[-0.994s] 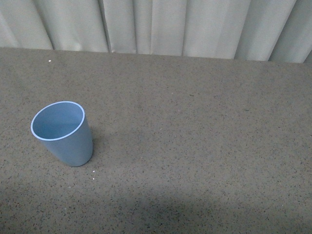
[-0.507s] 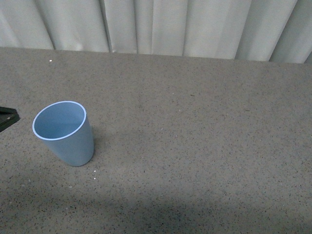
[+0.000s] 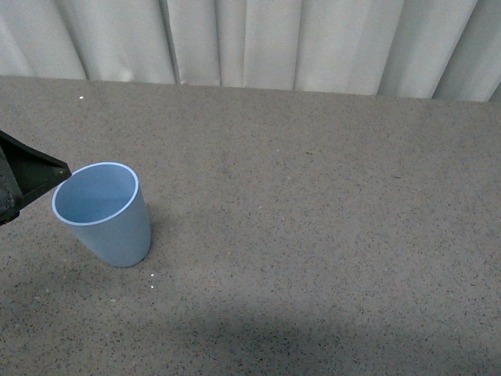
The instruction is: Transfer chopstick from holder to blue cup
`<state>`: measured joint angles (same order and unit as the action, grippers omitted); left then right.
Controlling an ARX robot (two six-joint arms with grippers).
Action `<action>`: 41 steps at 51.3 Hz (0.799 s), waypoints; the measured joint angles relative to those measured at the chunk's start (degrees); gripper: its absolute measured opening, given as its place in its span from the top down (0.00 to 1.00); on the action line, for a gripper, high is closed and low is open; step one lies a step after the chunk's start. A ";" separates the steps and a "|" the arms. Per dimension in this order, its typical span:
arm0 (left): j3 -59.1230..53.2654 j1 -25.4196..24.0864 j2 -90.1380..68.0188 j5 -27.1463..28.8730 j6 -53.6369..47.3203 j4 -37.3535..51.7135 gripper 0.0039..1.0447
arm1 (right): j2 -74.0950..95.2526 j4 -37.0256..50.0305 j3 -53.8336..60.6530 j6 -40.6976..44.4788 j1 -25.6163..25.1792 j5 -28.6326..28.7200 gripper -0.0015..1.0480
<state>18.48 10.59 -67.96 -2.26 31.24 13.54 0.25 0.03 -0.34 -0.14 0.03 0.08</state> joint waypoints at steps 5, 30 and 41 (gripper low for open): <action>0.61 0.09 -2.67 1.29 -0.09 0.52 0.06 | 0.00 0.00 0.00 0.00 0.00 0.00 0.09; 3.19 3.41 -11.54 6.34 -0.17 0.74 0.06 | 0.00 0.00 0.00 0.00 0.00 0.00 0.09; 4.37 2.49 -13.42 6.84 -0.31 0.63 0.06 | 0.00 0.00 0.00 0.02 0.00 0.00 0.09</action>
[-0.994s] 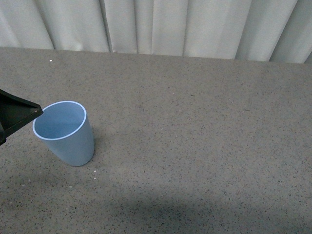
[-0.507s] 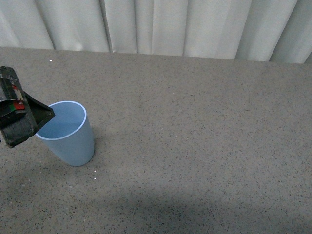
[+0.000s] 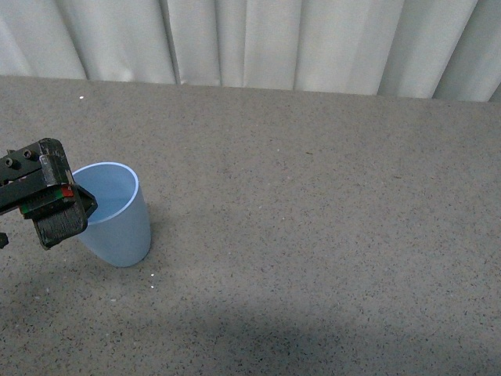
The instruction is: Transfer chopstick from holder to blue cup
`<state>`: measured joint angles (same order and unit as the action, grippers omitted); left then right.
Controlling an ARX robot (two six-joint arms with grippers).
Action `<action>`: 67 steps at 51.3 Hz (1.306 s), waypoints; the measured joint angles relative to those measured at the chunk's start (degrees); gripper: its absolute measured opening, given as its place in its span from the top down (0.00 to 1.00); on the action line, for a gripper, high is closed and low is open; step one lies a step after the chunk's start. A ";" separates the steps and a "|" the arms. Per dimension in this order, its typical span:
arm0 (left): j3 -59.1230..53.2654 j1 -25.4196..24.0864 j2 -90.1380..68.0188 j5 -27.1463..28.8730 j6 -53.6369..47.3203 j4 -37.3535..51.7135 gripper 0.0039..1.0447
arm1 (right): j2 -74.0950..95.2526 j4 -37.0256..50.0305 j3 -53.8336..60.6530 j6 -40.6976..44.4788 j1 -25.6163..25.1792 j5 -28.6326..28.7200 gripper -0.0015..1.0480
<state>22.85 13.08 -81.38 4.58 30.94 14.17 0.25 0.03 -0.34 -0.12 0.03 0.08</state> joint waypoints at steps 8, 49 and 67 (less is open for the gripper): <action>0.94 -0.42 -1.29 0.48 -0.02 -0.50 0.06 | 0.00 0.00 0.00 -0.02 0.00 0.00 0.09; 4.15 -1.57 -7.39 2.64 0.70 -1.53 0.06 | 0.00 0.00 0.00 -0.02 0.00 0.00 0.09; 4.72 -0.85 -9.35 3.50 1.44 -1.77 0.06 | 0.00 0.00 0.00 -0.02 0.00 0.00 0.09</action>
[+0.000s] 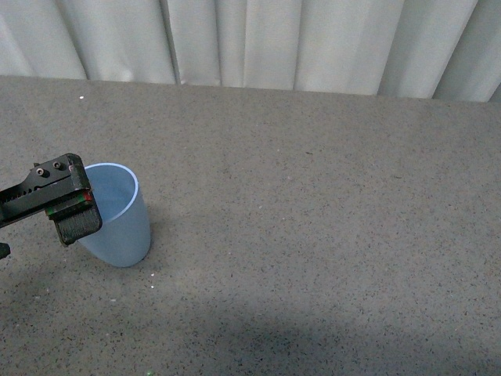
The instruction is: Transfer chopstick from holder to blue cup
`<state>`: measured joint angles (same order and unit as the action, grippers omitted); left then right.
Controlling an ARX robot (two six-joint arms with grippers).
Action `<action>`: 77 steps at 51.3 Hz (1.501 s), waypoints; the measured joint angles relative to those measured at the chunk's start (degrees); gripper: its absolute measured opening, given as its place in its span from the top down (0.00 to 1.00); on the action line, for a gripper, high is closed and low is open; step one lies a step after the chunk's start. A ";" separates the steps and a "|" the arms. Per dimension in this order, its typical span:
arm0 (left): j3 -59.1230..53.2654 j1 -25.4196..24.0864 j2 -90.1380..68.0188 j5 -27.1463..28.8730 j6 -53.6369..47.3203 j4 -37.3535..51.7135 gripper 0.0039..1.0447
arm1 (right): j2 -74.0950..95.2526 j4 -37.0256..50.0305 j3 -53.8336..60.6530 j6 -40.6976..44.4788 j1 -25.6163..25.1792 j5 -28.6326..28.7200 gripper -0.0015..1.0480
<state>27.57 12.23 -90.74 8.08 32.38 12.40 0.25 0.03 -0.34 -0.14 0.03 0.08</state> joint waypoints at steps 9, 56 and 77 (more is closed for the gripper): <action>0.76 0.83 -0.92 1.01 0.92 0.00 0.19 | 0.00 0.00 0.00 0.00 0.00 0.00 0.09; 14.10 14.21 -3.63 2.82 -3.45 -7.45 0.97 | 0.00 0.00 0.00 0.00 0.00 0.00 0.09; 22.01 22.18 -11.26 8.07 -6.40 -10.75 0.97 | 0.00 0.00 0.00 0.00 0.00 0.00 0.09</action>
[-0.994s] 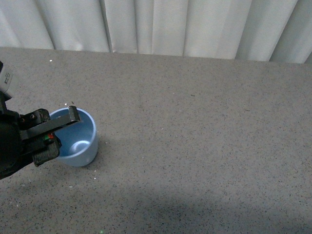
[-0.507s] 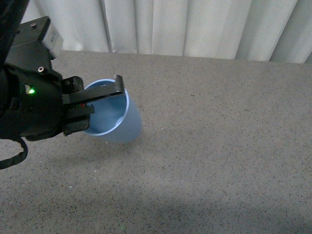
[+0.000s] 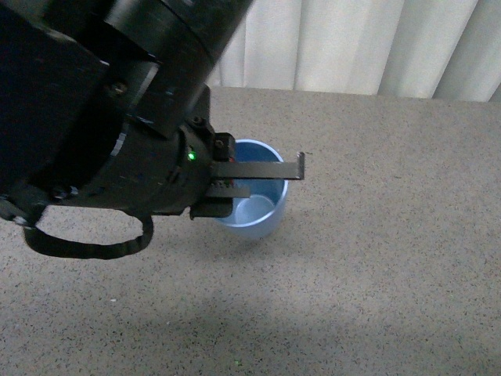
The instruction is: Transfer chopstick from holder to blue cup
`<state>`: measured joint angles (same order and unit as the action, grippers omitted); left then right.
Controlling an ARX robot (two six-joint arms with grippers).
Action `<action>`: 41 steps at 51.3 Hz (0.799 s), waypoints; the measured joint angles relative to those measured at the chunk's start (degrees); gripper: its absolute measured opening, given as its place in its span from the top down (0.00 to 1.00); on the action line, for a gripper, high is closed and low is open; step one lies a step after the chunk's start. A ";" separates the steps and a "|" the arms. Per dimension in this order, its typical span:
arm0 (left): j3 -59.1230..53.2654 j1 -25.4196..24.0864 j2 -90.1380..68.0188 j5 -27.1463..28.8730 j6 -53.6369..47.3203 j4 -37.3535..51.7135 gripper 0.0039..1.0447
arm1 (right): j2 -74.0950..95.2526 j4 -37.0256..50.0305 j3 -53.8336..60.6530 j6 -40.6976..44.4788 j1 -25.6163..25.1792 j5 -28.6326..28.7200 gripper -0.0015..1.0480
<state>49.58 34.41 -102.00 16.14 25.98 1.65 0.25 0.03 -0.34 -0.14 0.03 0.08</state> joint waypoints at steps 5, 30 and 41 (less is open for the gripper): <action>1.40 1.27 -1.77 0.61 0.00 -0.76 0.97 | 0.00 0.00 0.00 0.00 0.00 0.00 0.09; 7.93 2.60 -9.57 2.08 3.45 -3.26 0.97 | 0.00 0.00 0.00 0.00 0.00 0.00 0.09; 11.15 1.27 -11.82 1.99 5.05 -3.96 0.97 | 0.00 0.00 0.00 0.02 0.00 0.00 0.09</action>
<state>60.73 35.68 -113.82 18.13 31.03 -2.31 0.25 0.03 -0.34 -0.12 0.03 0.08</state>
